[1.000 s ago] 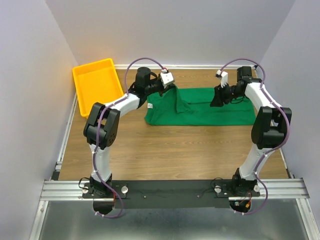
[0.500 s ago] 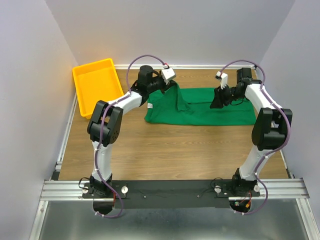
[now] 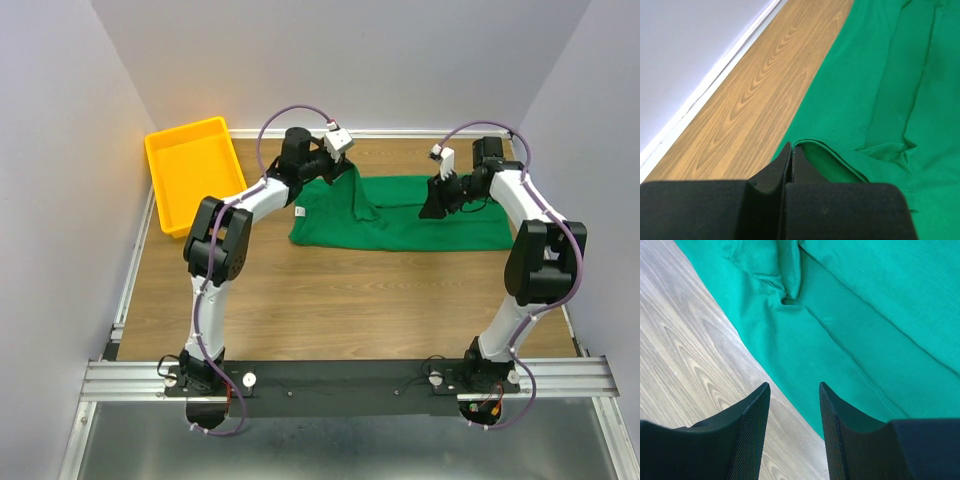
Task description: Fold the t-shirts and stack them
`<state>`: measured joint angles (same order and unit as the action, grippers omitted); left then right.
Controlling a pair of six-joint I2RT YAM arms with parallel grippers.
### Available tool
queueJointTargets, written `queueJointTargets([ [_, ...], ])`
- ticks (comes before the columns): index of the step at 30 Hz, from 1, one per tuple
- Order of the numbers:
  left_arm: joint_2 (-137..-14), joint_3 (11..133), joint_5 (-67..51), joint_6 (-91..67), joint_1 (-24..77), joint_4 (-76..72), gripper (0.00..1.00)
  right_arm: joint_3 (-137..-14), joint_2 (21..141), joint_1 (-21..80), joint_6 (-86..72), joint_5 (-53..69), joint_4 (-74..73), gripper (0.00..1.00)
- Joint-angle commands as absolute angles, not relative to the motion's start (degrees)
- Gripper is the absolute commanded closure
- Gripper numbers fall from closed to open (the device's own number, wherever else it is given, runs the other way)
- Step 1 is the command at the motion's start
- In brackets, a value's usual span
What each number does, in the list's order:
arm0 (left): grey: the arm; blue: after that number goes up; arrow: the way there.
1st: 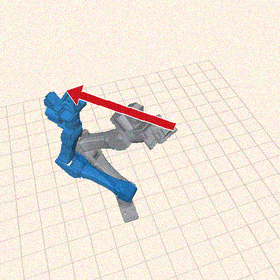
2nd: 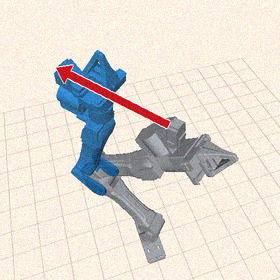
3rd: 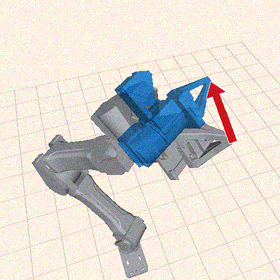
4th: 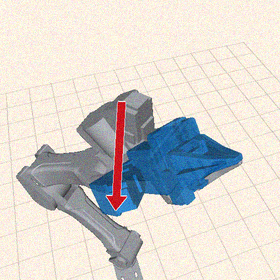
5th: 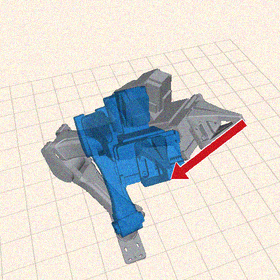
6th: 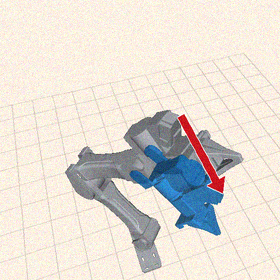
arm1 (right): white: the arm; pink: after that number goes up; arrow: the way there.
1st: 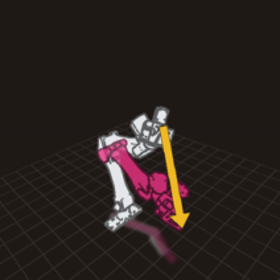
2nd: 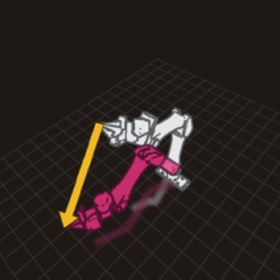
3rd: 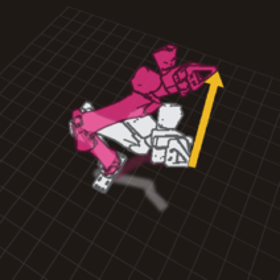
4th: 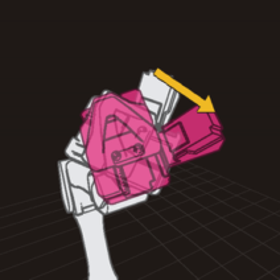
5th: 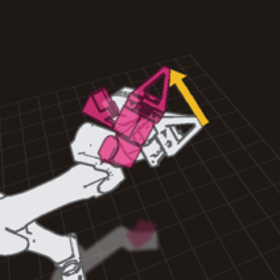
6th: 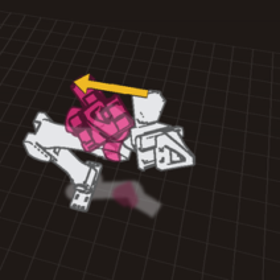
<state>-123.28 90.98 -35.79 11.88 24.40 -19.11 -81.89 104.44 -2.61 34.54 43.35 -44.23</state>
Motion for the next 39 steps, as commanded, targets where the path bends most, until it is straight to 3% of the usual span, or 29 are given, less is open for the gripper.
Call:
queueJointTargets([
  [1,-124.80,93.68,-31.74,8.01,24.61,-16.79,0.87,-81.30,102.22,-1.15,34.89,43.60,-45.00,0.48],
  [2,-125.07,94.47,-29.38,7.22,24.61,-15.39,0.80,-81.30,102.13,-0.71,35.15,42.98,-45.00,0.48],
  [3,-125.33,96.66,-27.62,5.12,24.52,-14.51,0.60,-81.65,102.13,-0.18,35.50,42.63,-45.00,0.48],
  [5,-125.77,99.74,-22.71,3.00,24.35,-10.65,0.36,-82.35,102.39,2.36,35.86,40.70,-44.91,0.48],
  [7,-125.95,103.60,-19.53,0.80,23.73,-7.31,0.21,-84.36,103.09,4.47,35.86,38.86,-44.91,0.48],
  [10,-123.16,111.17,-11.27,-2.28,22.68,-0.36,0.18,-86.74,105.11,9.74,34.55,34.20,-43.77,0.48],
  [13,-114.48,109.17,-2.48,-4.30,21.63,-0.09,0.18,-89.03,107.22,16.24,31.21,27.35,-39.12,0.47],
  [14,-111.82,105.85,-0.46,-5.87,21.10,-0.35,0.18,-89.99,108.44,19.57,28.50,22.37,-35.72,0.43],
  [17,-101.28,96.56,-0.79,-8.87,18.12,-0.44,0.17,-92.97,112.14,24.59,25.50,14.28,-32.97,0.41],
  [24,-78.17,70.78,-9.49,-14.41,9.68,-0.61,0.18,-98.17,119.35,27.24,22.41,11.17,-32.87,0.42],
  [33,-65.31,53.36,-11.60,-17.40,8.00,-1.76,0.18,-99.58,123.75,28.56,21.97,6.86,-32.87,0.45],
  [36,-64.34,51.86,-12.13,-18.10,7.65,-2.02,0.18,-100.46,124.80,28.74,21.53,7.12,-32.87,0.56],
  [37,-64.25,51.59,-12.39,-18.19,7.56,-2.02,0.18,-100.55,124.80,28.65,21.53,7.12,-32.87,0.67],
  [39,-64.42,51.50,-13.09,-18.19,7.56,-2.02,0.18,-100.98,124.37,28.65,21.18,6.51,-32.70,0.78],
])
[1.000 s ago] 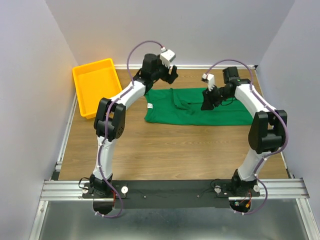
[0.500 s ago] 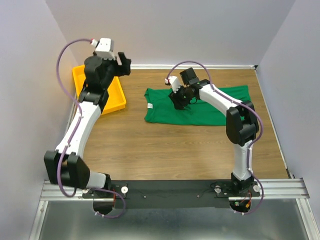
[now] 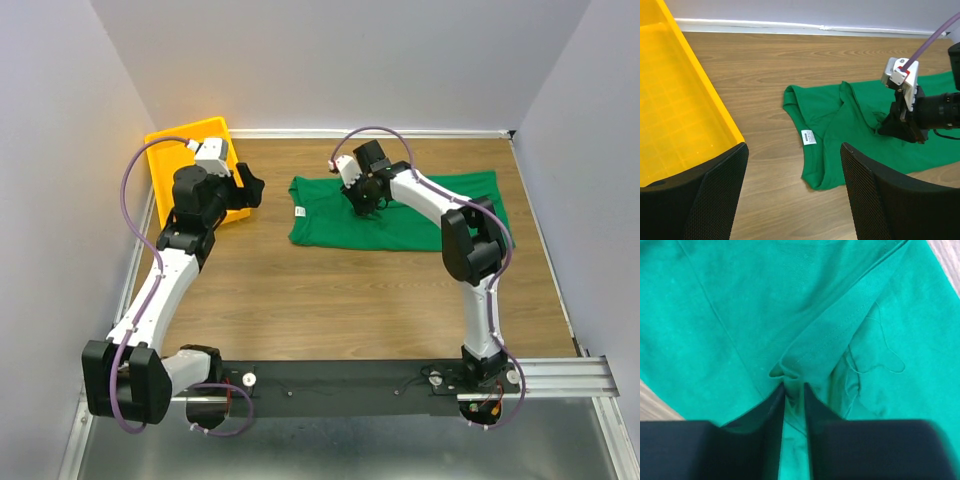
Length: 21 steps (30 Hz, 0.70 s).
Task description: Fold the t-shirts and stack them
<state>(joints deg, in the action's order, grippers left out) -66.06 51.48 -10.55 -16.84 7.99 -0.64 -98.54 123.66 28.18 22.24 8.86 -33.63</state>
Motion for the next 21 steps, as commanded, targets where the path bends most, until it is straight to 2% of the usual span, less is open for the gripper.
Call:
queueJointTargets([
  [1,-64.42,51.50,-13.18,-18.19,7.56,-2.02,0.18,-100.90,124.19,28.65,21.01,5.89,-32.52,0.83],
  [2,-64.34,51.42,-13.36,-18.37,7.47,-2.02,0.18,-100.90,123.93,28.65,20.92,5.28,-31.91,0.92],
  [4,-64.42,51.24,-13.45,-18.63,7.47,-2.02,0.18,-100.38,122.70,28.57,20.22,2.65,-30.94,0.99],
  [15,-64.25,47.29,-17.49,-23.73,7.38,-4.66,0.20,-98.88,121.99,20.92,11.70,-6.85,-26.63,0.99],
  [18,-64.25,46.06,-17.93,-25.56,7.38,-5.62,0.20,-97.82,121.73,18.73,8.37,-6.41,-26.72,0.75],
  [19,-64.16,45.36,-17.93,-26.19,7.38,-5.89,0.21,-97.56,121.64,17.94,7.74,-6.33,-26.63,0.55],
  [21,-64.34,44.48,-18.36,-29.68,7.38,-6.33,0.21,-95.20,119.37,17.23,7.47,-2.14,-26.72,0.30],
])
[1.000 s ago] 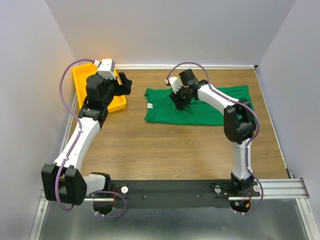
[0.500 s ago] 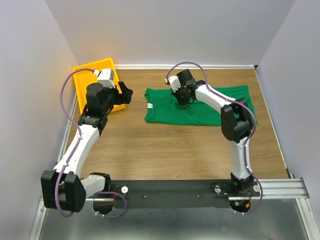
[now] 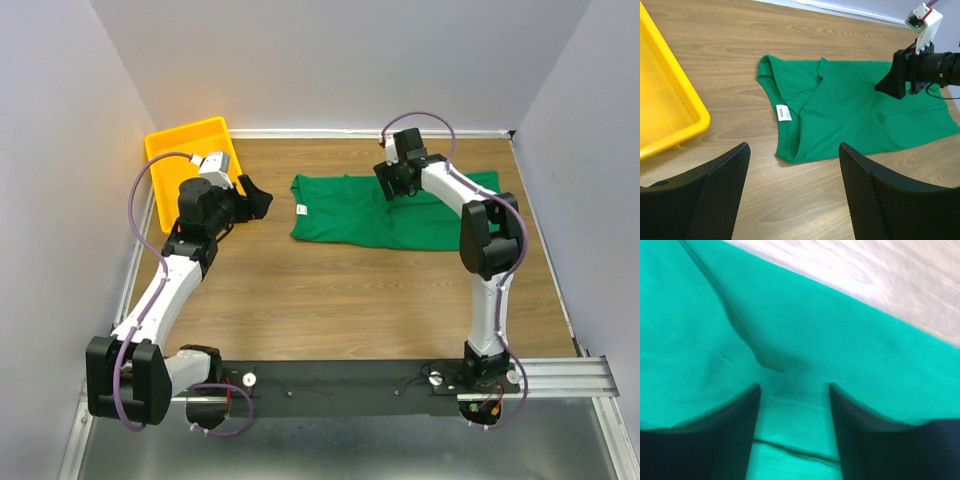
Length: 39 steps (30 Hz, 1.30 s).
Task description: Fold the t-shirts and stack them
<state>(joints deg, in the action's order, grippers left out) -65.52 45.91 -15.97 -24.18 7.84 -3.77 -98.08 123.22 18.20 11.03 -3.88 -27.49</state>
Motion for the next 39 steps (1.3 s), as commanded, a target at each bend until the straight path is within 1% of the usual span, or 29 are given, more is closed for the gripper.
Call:
queueJointTargets([
  [1,-64.86,43.34,-19.24,-31.45,7.38,-7.46,0.21,-94.14,118.40,16.88,7.82,-0.46,-26.63,0.16],
  [2,-65.30,42.63,-20.99,-33.38,7.38,-7.99,0.23,-93.26,117.17,16.79,8.26,3.48,-26.63,0.00],
  [4,-67.05,41.14,-23.37,-39.07,7.64,-9.05,0.25,-91.07,114.28,16.70,8.44,5.79,-26.63,0.00],
  [5,-68.45,40.00,-24.42,-40.33,8.69,-9.57,0.30,-90.62,113.47,16.53,8.70,7.37,-26.63,0.00],
  [8,-69.87,39.55,-23.03,-43.93,11.33,-7.31,0.32,-88.52,109.88,15.39,10.80,11.58,-26.63,0.00],
  [9,-70.31,39.64,-20.94,-44.90,13.77,-6.42,0.33,-87.81,108.56,14.86,13.51,17.26,-26.63,0.00],
  [11,-72.41,40.69,-18.38,-47.27,16.42,-3.45,0.33,-84.49,104.71,14.07,17.47,24.31,-26.63,0.00],
  [12,-74.25,40.95,-15.76,-49.72,19.48,-2.64,0.33,-83.33,103.46,13.89,20.71,30.09,-26.72,0.00],
  [14,-76.37,41.48,-12.07,-54.37,21.79,-1.59,0.33,-80.70,101.18,13.89,21.79,33.38,-26.72,0.00],
  [19,-83.92,42.10,-6.95,-63.09,23.55,-1.67,0.33,-77.26,99.23,13.89,21.01,33.31,-26.72,0.00],
  [21,-86.12,43.76,-4.50,-64.25,23.64,-2.02,0.33,-76.47,98.35,13.80,20.66,33.31,-26.63,0.00],
  [25,-94.37,49.38,-0.62,-67.31,23.90,-0.09,0.35,-74.80,96.07,13.71,20.13,32.87,-26.63,0.00],
  [26,-95.79,52.70,2.60,-67.85,24.25,3.83,0.36,-74.71,95.80,13.71,20.21,32.78,-26.63,0.00],
  [29,-100.98,58.77,5.96,-68.98,25.13,9.72,0.36,-74.18,94.57,13.19,19.87,32.70,-26.63,0.00],
  [30,-102.12,59.93,7.54,-69.08,25.40,10.89,0.39,-74.09,94.31,13.01,19.69,32.70,-26.63,0.00],
  [32,-104.58,62.65,8.69,-68.91,25.66,13.95,0.40,-73.92,93.43,12.66,19.51,32.70,-26.63,0.00],
  [34,-106.25,64.68,10.28,-68.13,25.66,16.69,0.45,-73.83,92.73,12.13,19.34,32.78,-26.63,0.00],
  [35,-106.52,65.12,10.28,-68.12,25.66,17.13,0.45,-73.83,92.72,11.95,19.25,32.87,-26.63,0.00],
  [39,-105.03,66.61,13.53,-62.69,25.58,17.31,0.77,-74.00,91.67,11.34,18.90,32.87,-26.63,0.00],
])
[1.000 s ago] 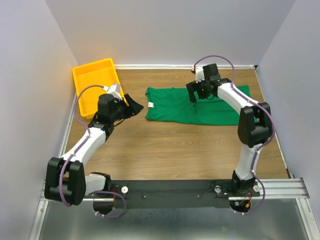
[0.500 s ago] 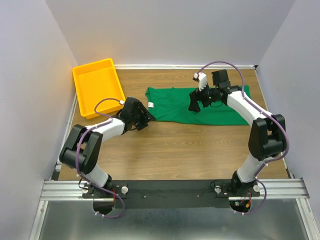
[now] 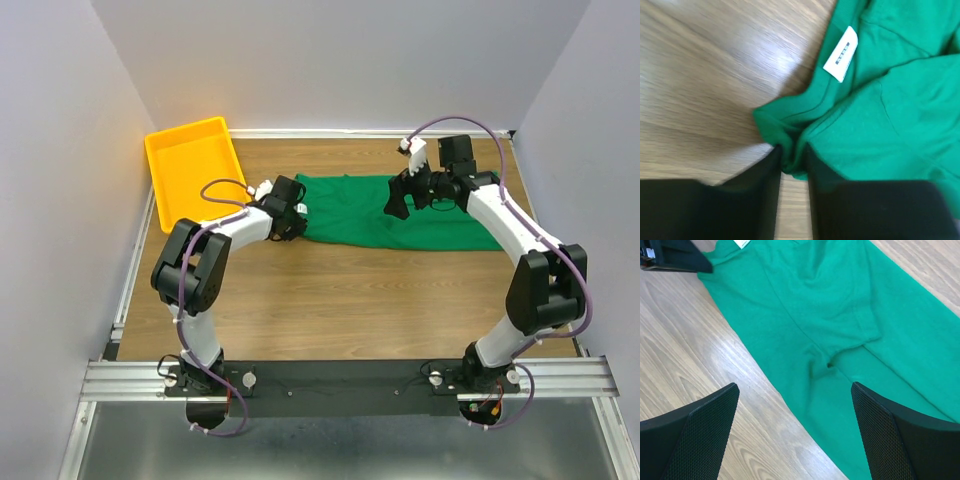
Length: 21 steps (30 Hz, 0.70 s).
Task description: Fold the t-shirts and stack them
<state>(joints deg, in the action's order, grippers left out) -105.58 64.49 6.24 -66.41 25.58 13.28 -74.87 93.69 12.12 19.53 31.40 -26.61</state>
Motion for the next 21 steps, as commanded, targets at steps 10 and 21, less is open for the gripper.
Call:
queueJointTargets([
  [10,-108.61,77.42,5.99,-43.87,17.33,13.45,0.92,-74.18,91.58,10.72,20.04,32.52,-26.54,0.00],
  [21,-122.35,104.59,-4.40,-29.36,12.13,23.29,0.86,-74.09,94.74,10.55,23.10,31.45,-26.81,0.00],
])
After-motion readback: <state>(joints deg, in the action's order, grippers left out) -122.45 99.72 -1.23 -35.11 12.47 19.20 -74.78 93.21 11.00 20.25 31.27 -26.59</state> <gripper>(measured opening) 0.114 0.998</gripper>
